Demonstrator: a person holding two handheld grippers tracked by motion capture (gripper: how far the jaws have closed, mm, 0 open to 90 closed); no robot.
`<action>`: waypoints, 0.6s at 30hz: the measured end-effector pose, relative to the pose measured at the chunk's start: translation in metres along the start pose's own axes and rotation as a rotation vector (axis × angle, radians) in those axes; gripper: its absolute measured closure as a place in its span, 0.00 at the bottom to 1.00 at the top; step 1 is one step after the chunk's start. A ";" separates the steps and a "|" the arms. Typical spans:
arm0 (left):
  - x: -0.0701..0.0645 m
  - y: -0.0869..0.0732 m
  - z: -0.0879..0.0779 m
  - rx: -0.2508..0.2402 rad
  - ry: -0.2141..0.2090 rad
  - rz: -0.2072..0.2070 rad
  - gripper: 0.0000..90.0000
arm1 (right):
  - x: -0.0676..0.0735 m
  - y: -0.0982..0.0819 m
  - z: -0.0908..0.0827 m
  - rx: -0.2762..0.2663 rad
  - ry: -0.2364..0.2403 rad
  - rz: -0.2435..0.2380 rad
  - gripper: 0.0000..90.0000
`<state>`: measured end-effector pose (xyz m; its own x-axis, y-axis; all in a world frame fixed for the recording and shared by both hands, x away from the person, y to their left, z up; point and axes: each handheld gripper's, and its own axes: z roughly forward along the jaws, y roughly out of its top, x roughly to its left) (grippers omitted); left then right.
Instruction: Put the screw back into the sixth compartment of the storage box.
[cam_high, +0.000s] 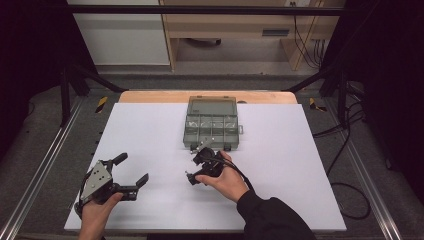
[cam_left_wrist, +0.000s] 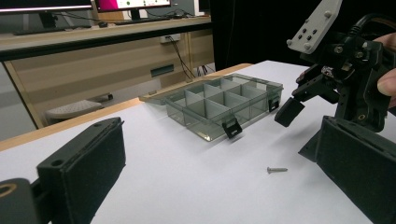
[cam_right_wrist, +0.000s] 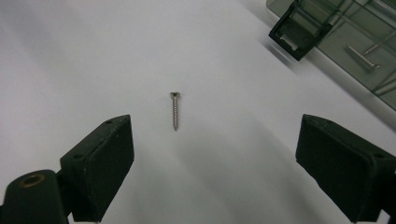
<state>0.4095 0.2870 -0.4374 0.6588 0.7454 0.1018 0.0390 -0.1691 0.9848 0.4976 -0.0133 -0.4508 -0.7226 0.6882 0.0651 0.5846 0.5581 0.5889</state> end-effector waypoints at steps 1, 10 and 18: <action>0.000 0.000 0.000 0.000 0.000 0.000 0.02 | 0.000 0.000 0.000 0.003 0.003 -0.009 0.14; 0.001 0.000 0.000 -0.003 0.002 -0.005 0.02 | 0.002 0.001 -0.001 -0.022 -0.011 -0.019 0.32; 0.000 0.000 0.000 0.002 0.007 0.005 0.02 | 0.005 0.002 0.000 -0.030 0.010 -0.036 0.49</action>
<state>0.4097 0.2871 -0.4371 0.6540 0.7488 0.1074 0.0372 -0.1737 0.9841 0.4950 -0.0083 -0.4490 -0.7466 0.6632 0.0520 0.5474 0.5681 0.6146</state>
